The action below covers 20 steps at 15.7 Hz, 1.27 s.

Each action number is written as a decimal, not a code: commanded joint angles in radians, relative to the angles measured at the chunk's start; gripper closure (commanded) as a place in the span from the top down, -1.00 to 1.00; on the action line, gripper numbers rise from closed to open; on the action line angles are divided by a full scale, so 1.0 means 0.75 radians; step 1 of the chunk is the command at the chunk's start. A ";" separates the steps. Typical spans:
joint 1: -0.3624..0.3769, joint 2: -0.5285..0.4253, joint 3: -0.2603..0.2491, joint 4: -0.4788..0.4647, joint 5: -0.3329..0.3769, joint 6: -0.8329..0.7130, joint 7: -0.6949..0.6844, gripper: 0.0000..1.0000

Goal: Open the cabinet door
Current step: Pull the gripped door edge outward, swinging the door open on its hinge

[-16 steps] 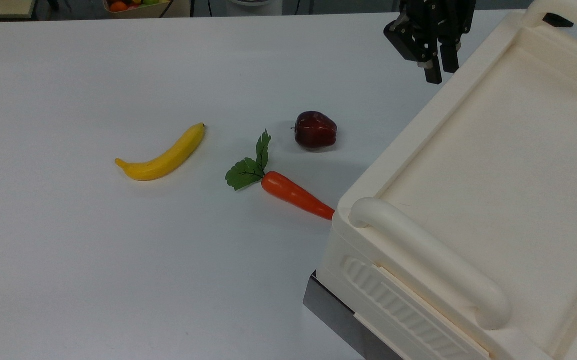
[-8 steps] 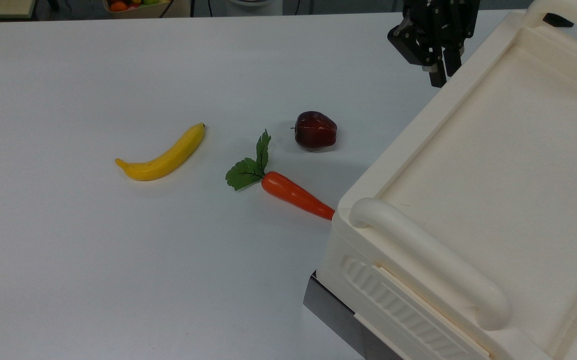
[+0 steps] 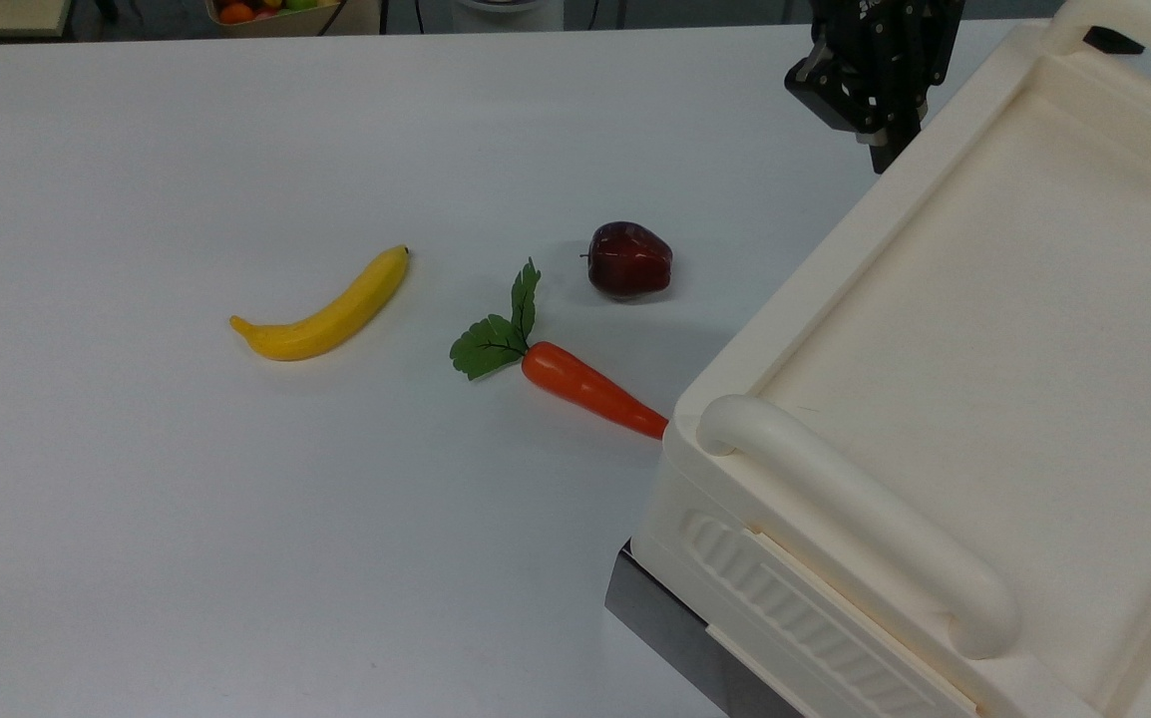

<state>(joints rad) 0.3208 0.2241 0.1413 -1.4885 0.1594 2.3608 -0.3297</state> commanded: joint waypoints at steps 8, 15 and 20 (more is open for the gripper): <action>-0.057 -0.111 0.018 -0.052 0.033 -0.208 -0.019 -1.00; -0.139 -0.141 0.014 -0.057 0.033 -0.388 -0.019 -0.75; -0.301 -0.221 0.006 -0.040 0.015 -0.640 -0.031 1.00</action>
<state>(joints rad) 0.1665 0.1172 0.1412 -1.4947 0.1594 1.9781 -0.3344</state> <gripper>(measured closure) 0.758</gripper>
